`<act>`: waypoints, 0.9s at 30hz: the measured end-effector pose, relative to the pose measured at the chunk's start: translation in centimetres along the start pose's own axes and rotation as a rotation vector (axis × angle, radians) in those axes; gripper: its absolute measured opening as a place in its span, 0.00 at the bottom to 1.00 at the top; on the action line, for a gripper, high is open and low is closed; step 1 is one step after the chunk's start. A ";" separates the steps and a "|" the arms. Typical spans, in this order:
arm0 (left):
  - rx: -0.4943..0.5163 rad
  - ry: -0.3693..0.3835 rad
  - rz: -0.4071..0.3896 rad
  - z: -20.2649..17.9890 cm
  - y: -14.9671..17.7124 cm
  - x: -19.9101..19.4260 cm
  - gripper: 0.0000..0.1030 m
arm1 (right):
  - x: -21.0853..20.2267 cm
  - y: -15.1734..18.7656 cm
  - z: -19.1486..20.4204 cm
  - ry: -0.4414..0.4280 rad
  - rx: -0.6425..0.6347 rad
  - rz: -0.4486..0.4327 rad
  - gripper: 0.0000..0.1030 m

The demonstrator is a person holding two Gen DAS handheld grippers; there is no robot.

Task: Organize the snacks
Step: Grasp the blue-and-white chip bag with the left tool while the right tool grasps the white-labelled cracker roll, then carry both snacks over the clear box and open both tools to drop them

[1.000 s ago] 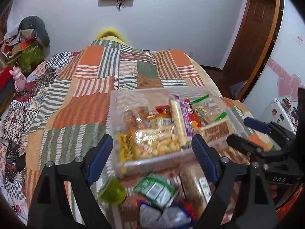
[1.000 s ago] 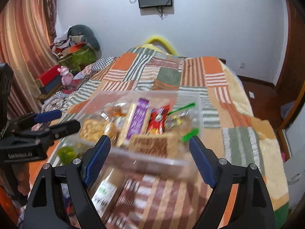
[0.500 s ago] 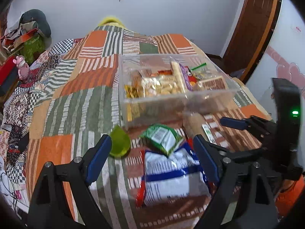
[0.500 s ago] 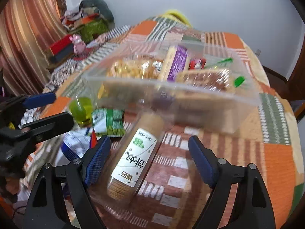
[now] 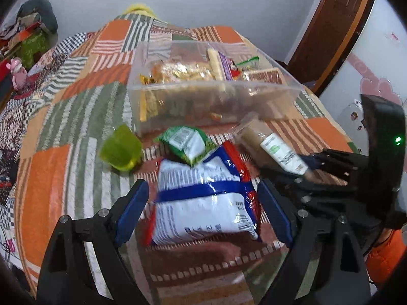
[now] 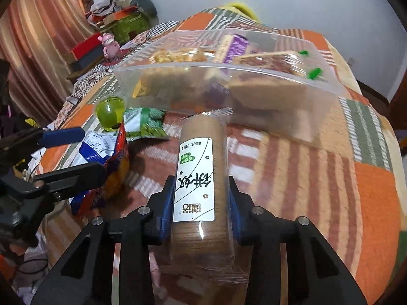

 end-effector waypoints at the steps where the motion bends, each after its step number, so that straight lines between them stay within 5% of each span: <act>1: -0.008 0.011 0.006 0.0 0.2 0.1 0.86 | -0.4 0.2 -0.3 0.002 0.005 -0.003 0.33; 14: -0.021 -0.050 0.053 -1.2 1.2 3.5 0.89 | -2.6 1.4 -1.8 0.011 0.052 -0.041 0.33; 19: -0.017 -0.048 0.014 -1.1 1.0 2.5 0.69 | -3.8 1.4 -2.3 0.003 0.055 -0.074 0.33; 27: 0.040 -0.031 -0.062 -1.8 0.5 -1.0 0.56 | -5.7 0.3 -2.1 0.001 0.054 -0.145 0.33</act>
Point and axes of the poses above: each gripper's, at about its wrist camera, not at the fingertips, and x roughly the way its jaws point, z to its left, y to its underside, the point moved 3 cm from there along x, roughly the way its jaws point, and after that the axes turned 11 degrees about x, right-handed, at the moved point
